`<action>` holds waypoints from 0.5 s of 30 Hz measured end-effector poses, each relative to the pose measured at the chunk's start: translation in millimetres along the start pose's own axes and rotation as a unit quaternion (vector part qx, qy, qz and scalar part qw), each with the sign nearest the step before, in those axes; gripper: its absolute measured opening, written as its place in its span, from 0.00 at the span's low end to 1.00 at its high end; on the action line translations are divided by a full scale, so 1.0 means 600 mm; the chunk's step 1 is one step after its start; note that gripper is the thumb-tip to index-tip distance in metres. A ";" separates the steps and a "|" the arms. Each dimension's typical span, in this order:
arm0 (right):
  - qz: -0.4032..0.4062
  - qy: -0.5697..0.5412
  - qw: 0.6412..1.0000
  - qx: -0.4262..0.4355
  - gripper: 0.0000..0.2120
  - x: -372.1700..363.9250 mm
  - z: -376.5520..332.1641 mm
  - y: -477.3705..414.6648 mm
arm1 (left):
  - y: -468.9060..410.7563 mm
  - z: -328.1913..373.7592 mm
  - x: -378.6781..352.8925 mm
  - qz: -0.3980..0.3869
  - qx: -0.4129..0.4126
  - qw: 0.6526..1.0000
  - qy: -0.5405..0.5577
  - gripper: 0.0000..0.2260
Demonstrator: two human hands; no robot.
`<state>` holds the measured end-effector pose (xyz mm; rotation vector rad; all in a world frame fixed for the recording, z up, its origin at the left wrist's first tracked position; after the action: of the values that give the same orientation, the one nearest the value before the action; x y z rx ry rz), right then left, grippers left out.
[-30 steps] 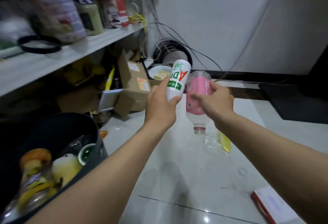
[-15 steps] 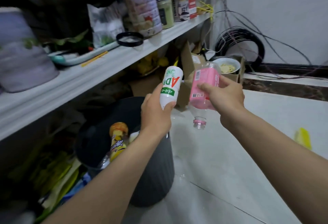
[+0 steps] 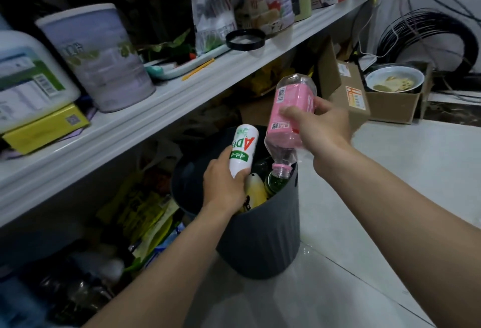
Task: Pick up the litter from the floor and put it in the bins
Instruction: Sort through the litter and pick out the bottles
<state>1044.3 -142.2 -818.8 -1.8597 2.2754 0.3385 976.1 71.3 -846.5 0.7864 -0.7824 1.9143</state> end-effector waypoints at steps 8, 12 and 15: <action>-0.005 -0.001 1.000 -0.006 0.36 -0.010 0.012 -0.001 | 0.005 0.008 -0.015 -0.046 0.004 0.998 -0.048 0.29; -0.003 0.004 1.000 -0.003 0.35 -0.013 0.012 -0.001 | 0.008 0.015 -0.008 -0.037 -0.003 0.998 -0.053 0.28; -0.017 0.014 1.000 0.006 0.31 -0.021 0.013 0.004 | 0.009 0.018 0.002 -0.022 -0.006 0.998 -0.051 0.27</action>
<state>1044.5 -127.8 -822.8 -1.9057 2.2568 0.2942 973.0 61.6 -840.2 0.8913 -0.8324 1.8408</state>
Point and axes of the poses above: each hand's wrist, its own y-axis away from the middle knuckle, its own x-axis out of the back of the hand, z = x × y, the point moved 9 cm from there along -y, towards the middle knuckle, and after that the axes turned 8 degrees about -y, right-handed, at the moved point
